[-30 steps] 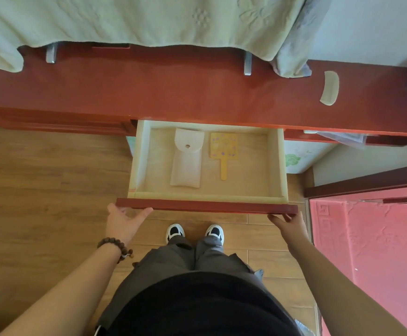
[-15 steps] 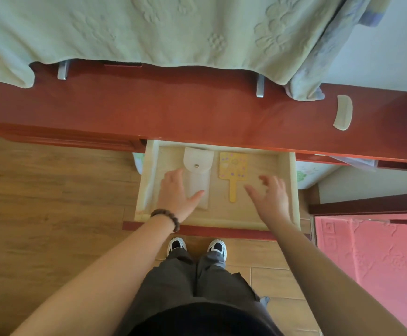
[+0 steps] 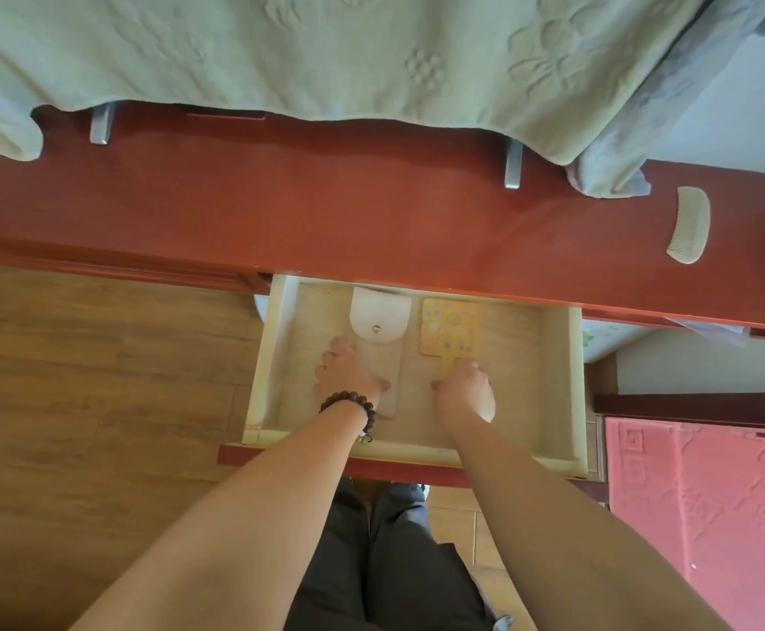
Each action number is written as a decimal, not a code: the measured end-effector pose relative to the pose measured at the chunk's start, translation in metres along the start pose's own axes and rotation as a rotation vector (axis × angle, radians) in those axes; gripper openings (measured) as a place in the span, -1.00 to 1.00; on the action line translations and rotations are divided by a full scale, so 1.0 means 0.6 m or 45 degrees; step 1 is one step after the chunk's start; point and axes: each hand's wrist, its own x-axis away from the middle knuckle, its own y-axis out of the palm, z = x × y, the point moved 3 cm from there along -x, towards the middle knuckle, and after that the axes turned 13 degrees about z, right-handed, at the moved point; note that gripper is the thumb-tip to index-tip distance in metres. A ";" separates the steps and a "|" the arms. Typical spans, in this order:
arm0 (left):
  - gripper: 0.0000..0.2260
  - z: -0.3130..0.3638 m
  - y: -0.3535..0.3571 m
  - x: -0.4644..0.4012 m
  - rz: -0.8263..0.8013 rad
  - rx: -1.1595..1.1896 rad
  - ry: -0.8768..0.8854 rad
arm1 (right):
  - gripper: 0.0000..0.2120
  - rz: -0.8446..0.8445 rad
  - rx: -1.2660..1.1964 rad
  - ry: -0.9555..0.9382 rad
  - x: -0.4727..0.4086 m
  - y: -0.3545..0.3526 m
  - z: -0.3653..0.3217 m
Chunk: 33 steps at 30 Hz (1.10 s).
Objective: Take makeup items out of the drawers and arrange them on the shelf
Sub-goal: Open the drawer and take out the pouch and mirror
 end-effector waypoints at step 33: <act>-0.67 -0.039 -0.191 0.066 0.070 0.933 0.008 | -0.86 0.190 -0.475 -0.460 0.104 -0.118 0.038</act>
